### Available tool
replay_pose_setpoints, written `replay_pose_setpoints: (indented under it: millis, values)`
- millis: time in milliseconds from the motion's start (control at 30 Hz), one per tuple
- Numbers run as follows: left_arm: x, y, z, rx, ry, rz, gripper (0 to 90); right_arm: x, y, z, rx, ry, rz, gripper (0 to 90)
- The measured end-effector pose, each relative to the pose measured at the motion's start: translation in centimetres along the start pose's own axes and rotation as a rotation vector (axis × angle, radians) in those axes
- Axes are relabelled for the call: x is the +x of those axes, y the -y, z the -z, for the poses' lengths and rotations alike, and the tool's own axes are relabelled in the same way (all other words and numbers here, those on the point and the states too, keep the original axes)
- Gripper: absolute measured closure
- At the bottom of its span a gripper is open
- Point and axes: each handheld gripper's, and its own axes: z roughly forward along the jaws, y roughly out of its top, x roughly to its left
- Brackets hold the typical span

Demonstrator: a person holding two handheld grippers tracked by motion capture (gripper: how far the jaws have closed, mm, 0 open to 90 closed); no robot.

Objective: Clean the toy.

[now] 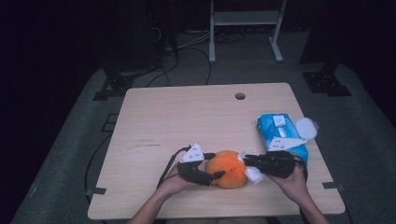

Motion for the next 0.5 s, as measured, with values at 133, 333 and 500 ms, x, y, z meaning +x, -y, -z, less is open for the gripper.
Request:
replay_pose_setpoints:
  millis: [133,333,500]
  values:
    - [-0.1,-0.2,-0.2,0.003,-0.023,0.007,26.3,1.3,-1.0,-0.3,-0.018,-0.039,0.045,80.4]
    - [0.6,0.1,0.1,-0.007,-0.044,0.065,26.3,-0.3,-0.1,0.2,0.029,0.004,0.029,80.4]
    - [0.3,-0.2,-0.1,-0.008,-0.048,0.061,26.2,-0.6,0.1,0.5,0.033,-0.001,0.009,80.4]
